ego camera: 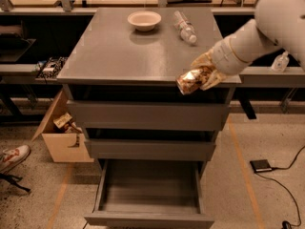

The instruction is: Pick orange can from bottom drawer and place on counter

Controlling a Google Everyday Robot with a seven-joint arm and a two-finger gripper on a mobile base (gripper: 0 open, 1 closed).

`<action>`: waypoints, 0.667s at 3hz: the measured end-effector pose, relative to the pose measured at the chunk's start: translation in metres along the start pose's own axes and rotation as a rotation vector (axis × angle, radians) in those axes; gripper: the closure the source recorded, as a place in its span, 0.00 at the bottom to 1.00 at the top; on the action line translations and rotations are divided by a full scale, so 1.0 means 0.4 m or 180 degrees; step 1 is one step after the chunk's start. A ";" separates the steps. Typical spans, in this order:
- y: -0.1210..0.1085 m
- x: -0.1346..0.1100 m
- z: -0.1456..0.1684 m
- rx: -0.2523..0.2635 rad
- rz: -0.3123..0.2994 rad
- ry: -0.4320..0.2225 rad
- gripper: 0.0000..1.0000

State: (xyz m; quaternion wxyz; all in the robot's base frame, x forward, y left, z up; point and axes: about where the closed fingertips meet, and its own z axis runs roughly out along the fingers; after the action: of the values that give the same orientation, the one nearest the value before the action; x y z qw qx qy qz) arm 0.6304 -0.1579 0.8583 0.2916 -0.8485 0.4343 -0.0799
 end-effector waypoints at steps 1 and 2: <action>-0.051 -0.009 0.029 -0.0449 -0.0333 0.0042 1.00; -0.106 -0.011 0.080 -0.0879 -0.0636 -0.0003 1.00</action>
Offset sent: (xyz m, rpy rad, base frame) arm 0.0564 0.0569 0.0044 -0.4000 0.2740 0.3475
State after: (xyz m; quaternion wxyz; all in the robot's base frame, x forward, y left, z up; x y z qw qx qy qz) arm 0.6693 -0.1216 0.8565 0.1630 -0.9195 0.3545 -0.0477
